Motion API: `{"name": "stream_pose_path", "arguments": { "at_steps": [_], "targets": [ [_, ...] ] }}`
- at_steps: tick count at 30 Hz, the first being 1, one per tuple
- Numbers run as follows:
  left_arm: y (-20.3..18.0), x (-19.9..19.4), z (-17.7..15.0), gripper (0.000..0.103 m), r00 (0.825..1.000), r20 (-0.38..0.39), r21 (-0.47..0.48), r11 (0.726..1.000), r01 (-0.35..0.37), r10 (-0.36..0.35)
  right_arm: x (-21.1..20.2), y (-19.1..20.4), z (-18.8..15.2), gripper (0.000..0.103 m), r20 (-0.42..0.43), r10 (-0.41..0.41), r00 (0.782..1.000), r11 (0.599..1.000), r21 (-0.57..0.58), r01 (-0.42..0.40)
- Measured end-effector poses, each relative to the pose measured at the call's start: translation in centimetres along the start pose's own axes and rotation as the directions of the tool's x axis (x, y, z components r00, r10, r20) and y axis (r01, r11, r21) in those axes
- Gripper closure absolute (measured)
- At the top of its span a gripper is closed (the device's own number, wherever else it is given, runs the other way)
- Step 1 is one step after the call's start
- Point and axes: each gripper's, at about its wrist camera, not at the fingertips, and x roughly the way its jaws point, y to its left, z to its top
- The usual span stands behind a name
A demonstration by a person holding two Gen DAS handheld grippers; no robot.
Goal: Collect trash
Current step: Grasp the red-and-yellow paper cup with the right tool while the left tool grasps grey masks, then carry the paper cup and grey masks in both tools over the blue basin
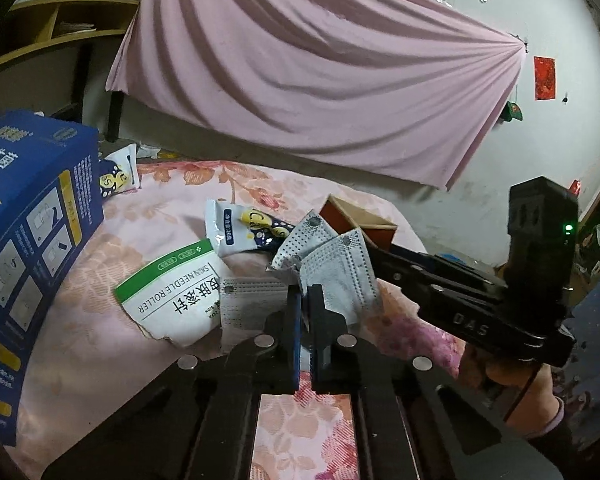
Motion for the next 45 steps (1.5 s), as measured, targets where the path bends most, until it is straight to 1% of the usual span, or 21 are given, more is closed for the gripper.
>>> {"name": "stream_pose_path", "arguments": {
  "at_steps": [3,6,10,15,19,22,24,25,28,29,31,33,34,39,42,43,45],
  "targets": [
    [-0.6,-1.0,0.1,0.103,1.0,0.025,0.015,1.0,-0.008,0.008,-0.1,0.0,-0.1,0.082,0.001,0.006,1.0,1.0,0.001,-0.006],
    [-1.5,-2.1,0.1,0.103,0.998,0.062,0.04,0.999,-0.027,0.024,-0.7,0.2,-0.3,0.086,0.019,0.01,1.0,1.0,-0.004,-0.01],
    [-2.9,-3.6,0.3,0.103,0.994,0.101,0.078,0.996,-0.046,0.038,-2.1,0.4,-0.6,0.088,0.07,-0.003,0.998,1.0,-0.013,0.004],
    [-4.6,-5.4,0.6,0.103,0.986,0.154,0.11,0.991,-0.075,0.058,-4.5,0.4,-0.9,0.089,0.146,-0.021,0.989,1.0,-0.013,0.023],
    [-6.5,-6.2,0.9,0.103,0.977,0.203,0.145,0.985,-0.098,0.067,-7.1,0.6,-1.1,0.089,0.236,-0.044,0.971,0.999,-0.021,0.05],
    [-8.1,-6.5,1.2,0.103,0.967,0.247,0.173,0.979,-0.111,0.066,-9.3,0.5,-1.3,0.089,0.313,-0.067,0.947,0.997,-0.023,0.078],
    [-9.3,-6.5,1.6,0.103,0.961,0.273,0.194,0.975,-0.11,0.055,-11.0,0.5,-1.5,0.089,0.374,-0.099,0.922,0.993,-0.024,0.116],
    [-10.1,-6.5,1.8,0.103,0.957,0.287,0.207,0.972,-0.108,0.045,-12.0,0.5,-1.7,0.089,0.412,-0.117,0.904,0.99,-0.025,0.14],
    [-12.5,-6.3,2.4,0.103,0.948,0.319,0.242,0.966,-0.094,0.012,-14.2,0.4,-2.0,0.089,0.488,-0.157,0.858,0.982,-0.012,0.186],
    [-13.3,-6.2,2.6,0.103,0.945,0.326,0.254,0.963,-0.087,-0.001,-15.1,0.2,-2.3,0.089,0.518,-0.177,0.837,0.978,-0.004,0.209],
    [-15.3,-5.5,3.0,0.103,0.941,0.337,0.285,0.956,-0.072,-0.03,-16.3,-0.1,-2.6,0.089,0.557,-0.209,0.804,0.969,0.011,0.245],
    [-16.4,-5.1,3.2,0.103,0.939,0.339,0.308,0.95,-0.055,-0.056,-17.8,-0.5,-3.1,0.089,0.594,-0.252,0.764,0.957,0.035,0.288],
    [-17.3,-4.7,3.4,0.103,0.937,0.341,0.321,0.946,-0.045,-0.072,-18.6,-0.8,-3.3,0.089,0.612,-0.276,0.741,0.949,0.051,0.312],
    [-21.7,-2.3,3.5,0.103,0.934,0.325,0.377,0.926,0.016,-0.148,-21.4,-2.7,-4.6,0.089,0.65,-0.377,0.66,0.908,0.119,0.401],
    [-23.9,-0.8,3.3,0.103,0.934,0.305,0.405,0.913,0.052,-0.188,-23.2,-4.5,-5.7,0.089,0.648,-0.442,0.62,0.879,0.173,0.445],
    [-24.8,-0.1,3.2,0.103,0.933,0.297,0.416,0.907,0.064,-0.203,-23.9,-5.3,-6.1,0.089,0.642,-0.473,0.604,0.863,0.199,0.464],
    [-26.4,1.0,2.9,0.103,0.933,0.278,0.43,0.898,0.091,-0.227,-25.0,-6.6,-6.9,0.089,0.628,-0.518,0.581,0.838,0.237,0.491]
  ]
}}
